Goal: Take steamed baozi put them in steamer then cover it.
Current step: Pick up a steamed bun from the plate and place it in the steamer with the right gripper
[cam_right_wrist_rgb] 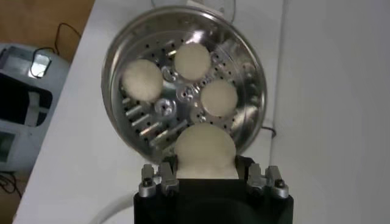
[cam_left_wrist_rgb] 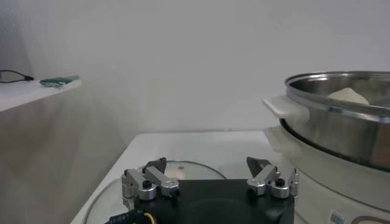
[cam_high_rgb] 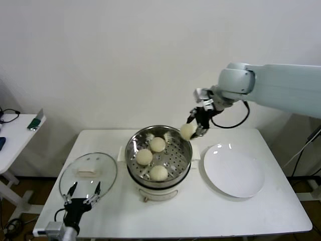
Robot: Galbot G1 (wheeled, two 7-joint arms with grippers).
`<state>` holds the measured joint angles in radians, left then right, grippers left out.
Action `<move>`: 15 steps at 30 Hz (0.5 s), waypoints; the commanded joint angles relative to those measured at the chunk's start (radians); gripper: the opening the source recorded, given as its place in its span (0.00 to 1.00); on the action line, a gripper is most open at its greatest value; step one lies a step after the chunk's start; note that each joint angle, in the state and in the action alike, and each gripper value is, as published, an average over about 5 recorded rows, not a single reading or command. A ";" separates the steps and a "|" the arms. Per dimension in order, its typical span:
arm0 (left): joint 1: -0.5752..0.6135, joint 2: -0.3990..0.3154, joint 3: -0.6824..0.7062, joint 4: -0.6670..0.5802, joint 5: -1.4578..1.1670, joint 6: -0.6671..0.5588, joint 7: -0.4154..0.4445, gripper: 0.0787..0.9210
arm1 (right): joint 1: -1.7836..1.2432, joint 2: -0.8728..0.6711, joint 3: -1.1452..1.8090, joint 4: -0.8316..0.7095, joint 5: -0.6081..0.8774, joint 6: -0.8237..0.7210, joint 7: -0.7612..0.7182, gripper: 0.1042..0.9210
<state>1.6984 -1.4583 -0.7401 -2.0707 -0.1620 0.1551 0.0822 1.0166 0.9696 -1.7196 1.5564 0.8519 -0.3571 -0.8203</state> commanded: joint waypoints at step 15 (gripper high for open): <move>-0.003 -0.004 -0.003 0.002 -0.002 -0.001 0.006 0.88 | -0.265 0.175 0.017 -0.087 -0.088 -0.066 0.094 0.64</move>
<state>1.6961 -1.4613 -0.7439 -2.0709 -0.1651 0.1545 0.0871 0.8396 1.1040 -1.7117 1.5199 0.8147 -0.4081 -0.7477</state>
